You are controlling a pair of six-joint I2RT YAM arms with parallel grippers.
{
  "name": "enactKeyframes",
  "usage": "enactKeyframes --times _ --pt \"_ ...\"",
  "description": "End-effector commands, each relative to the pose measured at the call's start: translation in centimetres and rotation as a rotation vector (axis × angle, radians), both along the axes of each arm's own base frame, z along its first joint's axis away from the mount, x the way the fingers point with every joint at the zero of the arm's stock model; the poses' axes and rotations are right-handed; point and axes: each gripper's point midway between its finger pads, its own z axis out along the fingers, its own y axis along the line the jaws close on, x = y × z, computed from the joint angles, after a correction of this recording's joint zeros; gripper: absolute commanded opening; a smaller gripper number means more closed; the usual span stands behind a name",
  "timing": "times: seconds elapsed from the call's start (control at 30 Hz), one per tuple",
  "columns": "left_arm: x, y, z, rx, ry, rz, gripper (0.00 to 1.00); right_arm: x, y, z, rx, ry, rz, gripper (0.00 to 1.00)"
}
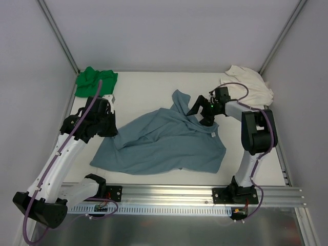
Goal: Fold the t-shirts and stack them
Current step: Flatten out the tshirt
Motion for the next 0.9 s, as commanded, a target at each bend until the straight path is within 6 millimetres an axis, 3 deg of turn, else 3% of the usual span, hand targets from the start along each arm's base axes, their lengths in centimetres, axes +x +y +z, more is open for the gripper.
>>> enactKeyframes --times 0.0,0.03,0.17,0.33,0.37,0.47,0.67,0.73,0.77,0.87 --pt "-1.4 0.0 0.5 -0.02 -0.001 0.003 0.0 -3.2 -3.4 -0.6 -0.127 -0.007 -0.043 1.0" --pt "-1.7 0.1 0.7 -0.022 -0.007 0.003 0.0 -5.1 -4.0 -1.6 -0.145 0.031 -0.052 1.0" --pt "-2.3 0.3 0.8 -0.023 -0.01 0.0 0.0 -8.2 -5.2 -0.6 -0.182 0.003 -0.064 0.99" --pt "-3.0 -0.1 1.0 -0.054 -0.01 -0.024 0.0 -7.4 -7.2 2.7 -0.275 -0.116 -0.095 0.99" --pt "-3.1 -0.1 1.0 -0.053 -0.012 -0.023 0.0 -6.1 -7.4 3.9 -0.281 -0.147 -0.104 0.99" --pt "-3.3 -0.1 1.1 -0.059 -0.018 -0.027 0.0 -2.9 -7.6 4.4 -0.279 -0.154 -0.122 0.99" --pt "-3.4 -0.1 0.8 -0.056 -0.014 -0.034 0.0 3.4 -6.2 3.5 -0.217 -0.126 -0.13 0.97" --pt "-3.4 -0.1 0.8 -0.052 -0.011 -0.037 0.0 4.6 -5.6 3.0 -0.192 -0.119 -0.122 0.96" --pt "-3.3 -0.1 0.8 -0.049 -0.009 -0.038 0.0 5.0 -5.3 1.7 -0.182 -0.09 -0.123 0.95" --pt "-3.1 0.0 0.7 -0.042 -0.006 -0.037 0.0 6.3 -4.3 1.4 -0.144 -0.094 -0.11 0.95"
